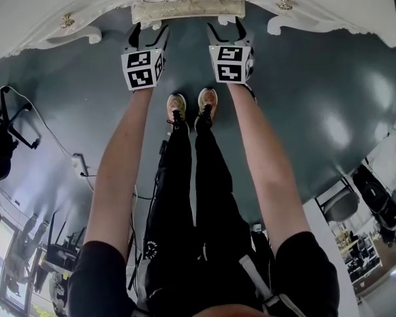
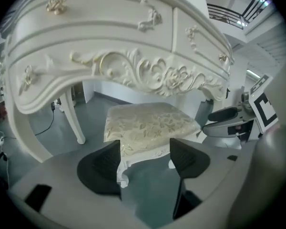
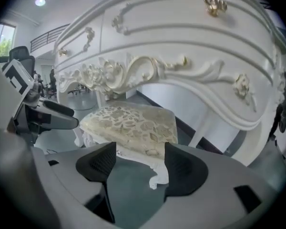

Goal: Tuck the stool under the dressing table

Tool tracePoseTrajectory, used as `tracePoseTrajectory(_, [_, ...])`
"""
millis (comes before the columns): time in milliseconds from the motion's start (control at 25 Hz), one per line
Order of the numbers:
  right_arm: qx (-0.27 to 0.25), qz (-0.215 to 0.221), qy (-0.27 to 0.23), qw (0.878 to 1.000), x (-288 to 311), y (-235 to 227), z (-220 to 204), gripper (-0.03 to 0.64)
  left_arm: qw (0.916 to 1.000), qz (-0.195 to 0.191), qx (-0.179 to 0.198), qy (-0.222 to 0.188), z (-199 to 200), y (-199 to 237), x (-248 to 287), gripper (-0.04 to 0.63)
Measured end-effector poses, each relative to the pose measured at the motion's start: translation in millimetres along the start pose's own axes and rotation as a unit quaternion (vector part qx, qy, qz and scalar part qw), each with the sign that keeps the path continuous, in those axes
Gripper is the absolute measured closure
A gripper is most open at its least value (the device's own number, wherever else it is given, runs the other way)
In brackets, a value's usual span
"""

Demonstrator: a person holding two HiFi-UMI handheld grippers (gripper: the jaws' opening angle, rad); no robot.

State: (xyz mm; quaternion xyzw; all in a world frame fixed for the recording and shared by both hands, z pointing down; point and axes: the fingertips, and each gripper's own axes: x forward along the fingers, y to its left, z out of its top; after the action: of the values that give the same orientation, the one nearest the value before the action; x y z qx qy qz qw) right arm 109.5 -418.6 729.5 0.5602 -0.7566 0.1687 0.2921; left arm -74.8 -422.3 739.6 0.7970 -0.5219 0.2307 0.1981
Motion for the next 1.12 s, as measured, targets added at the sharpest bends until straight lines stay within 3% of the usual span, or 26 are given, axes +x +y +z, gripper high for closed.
tracePoseTrajectory(280, [-0.028, 0.021, -0.088, 0.995, -97, 21, 76, 0.395, 0.9969, -0.020, 0.025, -0.072, 76, -22, -103, 0.323])
tracePoseTrajectory(520, [-0.050, 0.029, -0.165, 0.985, -196, 28, 186, 0.480, 0.9857, -0.059, 0.069, -0.142, 187, -49, -198, 0.487])
tracePoseTrajectory(640, [-0.067, 0.029, -0.211, 0.975, -247, 33, 249, 0.562, 0.9780, -0.079, 0.085, -0.173, 244, -61, -245, 0.528])
tracePoseTrajectory(720, [-0.073, 0.030, -0.240, 0.967, -281, 36, 291, 0.581, 0.9728, -0.087, 0.094, -0.193, 282, -65, -274, 0.539])
tracePoseTrajectory(920, [-0.082, 0.045, -0.306, 0.947, -369, 39, 384, 0.595, 0.9607, -0.118, 0.102, -0.230, 374, -76, -346, 0.554])
tracePoseTrajectory(1120, [-0.079, 0.079, -0.367, 0.923, -458, 50, 457, 0.595, 0.9434, -0.160, 0.123, -0.263, 449, -99, -420, 0.560])
